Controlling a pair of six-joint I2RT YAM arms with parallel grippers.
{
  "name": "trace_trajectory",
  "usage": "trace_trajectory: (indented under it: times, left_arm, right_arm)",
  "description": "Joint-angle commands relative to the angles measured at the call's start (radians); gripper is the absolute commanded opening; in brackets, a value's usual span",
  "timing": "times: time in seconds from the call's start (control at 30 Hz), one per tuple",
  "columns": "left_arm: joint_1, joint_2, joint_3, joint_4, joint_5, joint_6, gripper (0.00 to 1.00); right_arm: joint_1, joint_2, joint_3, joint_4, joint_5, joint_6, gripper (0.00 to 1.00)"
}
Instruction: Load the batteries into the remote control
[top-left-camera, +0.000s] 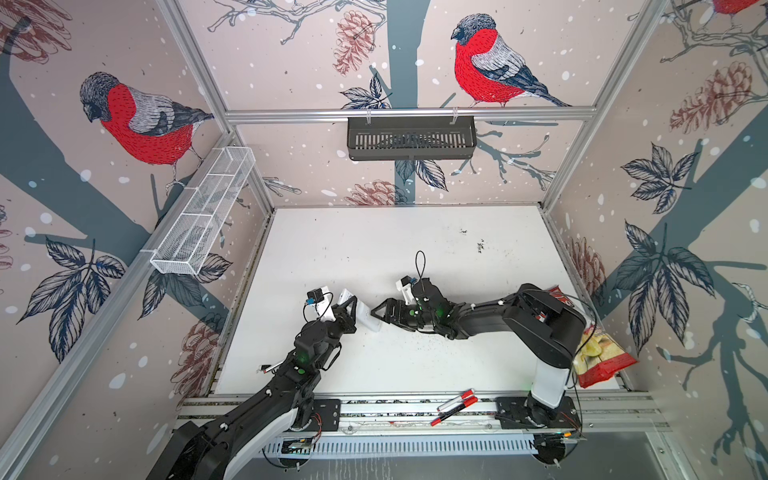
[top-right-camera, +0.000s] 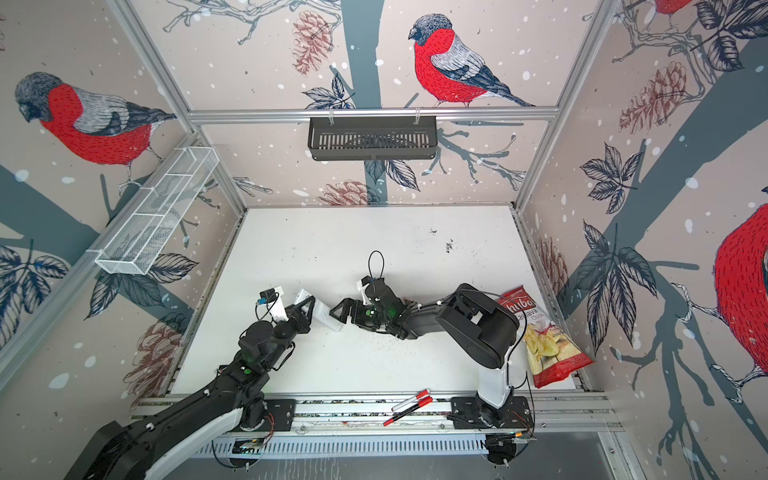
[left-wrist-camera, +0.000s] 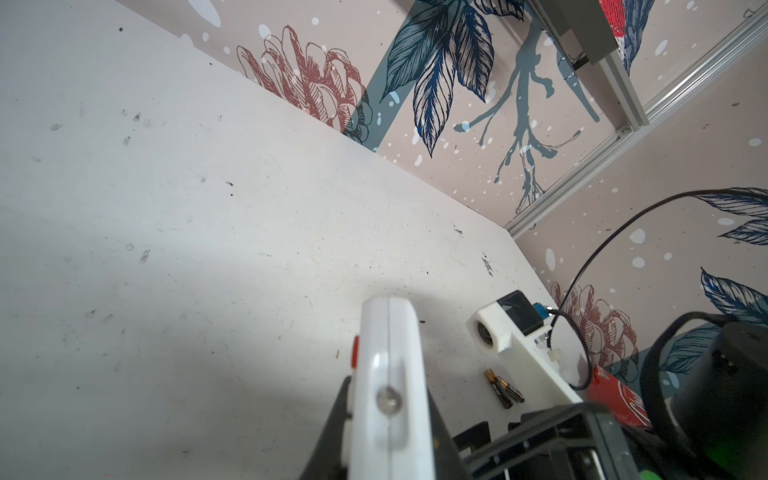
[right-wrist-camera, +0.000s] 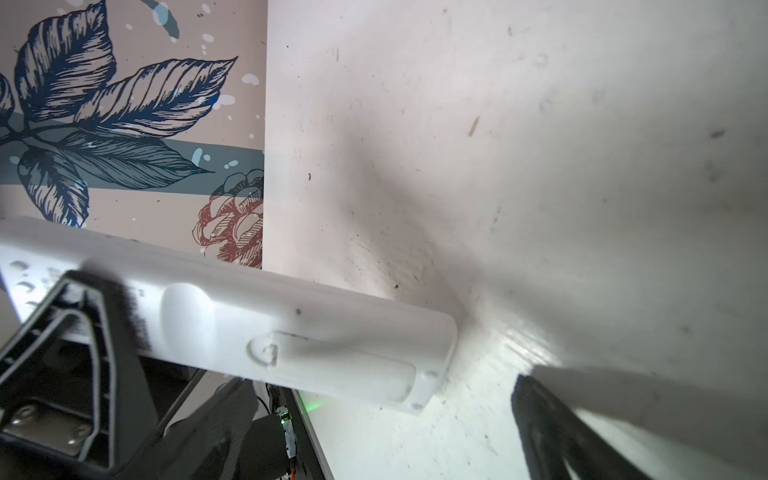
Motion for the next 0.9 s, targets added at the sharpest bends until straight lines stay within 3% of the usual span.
trace_trajectory:
  times: [0.0, 0.3, 0.87]
  left_arm:
    - [-0.001, -0.030, -0.084, 0.013, -0.025, 0.016, 0.00]
    - [-0.001, -0.093, -0.104, -0.035, -0.033, 0.020, 0.00]
    - [0.000, -0.060, -0.116, -0.020, -0.041, 0.020, 0.00]
  right_arm:
    - [0.008, 0.018, 0.009, 0.059, 0.014, 0.048, 1.00]
    - [0.017, 0.045, 0.026, 0.121, 0.010, 0.086, 1.00]
    - [0.030, 0.072, 0.054, 0.109, 0.011, 0.091, 1.00]
